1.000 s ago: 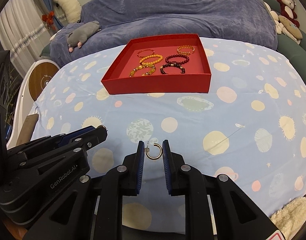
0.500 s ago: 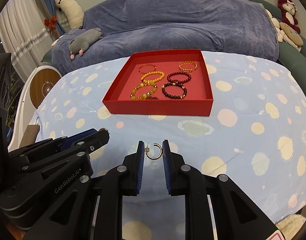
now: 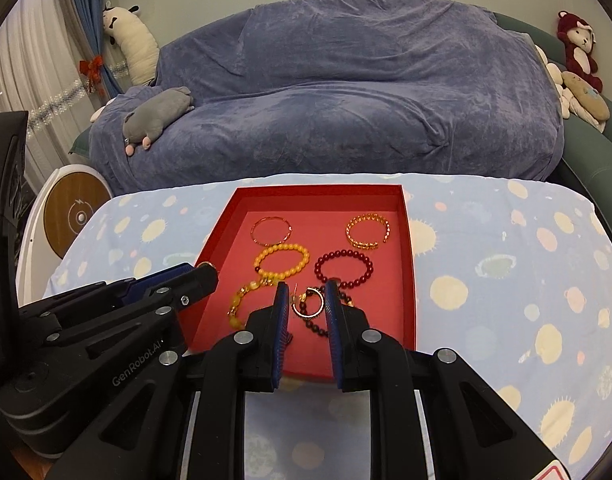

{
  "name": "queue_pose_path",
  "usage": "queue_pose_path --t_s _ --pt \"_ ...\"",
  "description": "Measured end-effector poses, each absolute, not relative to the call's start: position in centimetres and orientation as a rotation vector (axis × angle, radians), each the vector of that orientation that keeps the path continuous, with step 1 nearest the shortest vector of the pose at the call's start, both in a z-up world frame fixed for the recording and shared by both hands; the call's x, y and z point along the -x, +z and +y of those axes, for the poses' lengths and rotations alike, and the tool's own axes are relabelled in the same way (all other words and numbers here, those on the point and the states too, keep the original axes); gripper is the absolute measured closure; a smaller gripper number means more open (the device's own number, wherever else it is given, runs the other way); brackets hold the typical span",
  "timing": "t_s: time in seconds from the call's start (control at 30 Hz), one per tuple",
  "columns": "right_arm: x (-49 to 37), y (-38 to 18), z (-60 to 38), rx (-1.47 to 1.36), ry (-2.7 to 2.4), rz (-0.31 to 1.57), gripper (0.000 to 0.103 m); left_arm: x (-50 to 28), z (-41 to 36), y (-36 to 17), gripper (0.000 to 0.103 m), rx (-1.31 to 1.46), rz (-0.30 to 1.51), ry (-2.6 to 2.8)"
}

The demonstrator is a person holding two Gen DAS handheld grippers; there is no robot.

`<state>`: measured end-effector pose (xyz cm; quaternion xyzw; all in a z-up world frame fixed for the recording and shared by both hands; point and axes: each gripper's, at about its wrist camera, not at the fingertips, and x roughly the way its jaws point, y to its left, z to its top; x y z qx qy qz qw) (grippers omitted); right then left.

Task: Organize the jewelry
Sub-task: 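Carry both held earrings toward the red box, then lower both earrings onto the bracelets in the box and open both tools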

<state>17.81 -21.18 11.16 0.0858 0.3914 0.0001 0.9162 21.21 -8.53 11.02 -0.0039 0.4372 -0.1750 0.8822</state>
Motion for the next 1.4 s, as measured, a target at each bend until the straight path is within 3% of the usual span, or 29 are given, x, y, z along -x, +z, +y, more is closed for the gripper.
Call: queue_pose_path --t_s 0.53,1.4 --pt "-26.0 5.7 -22.8 -0.178 -0.031 0.89 0.086 -29.7 -10.3 5.2 0.087 -0.024 1.0 -0.31" --pt "-28.0 3.2 -22.9 -0.166 -0.031 0.931 0.085 -31.9 -10.7 1.8 0.086 -0.044 1.052 -0.278"
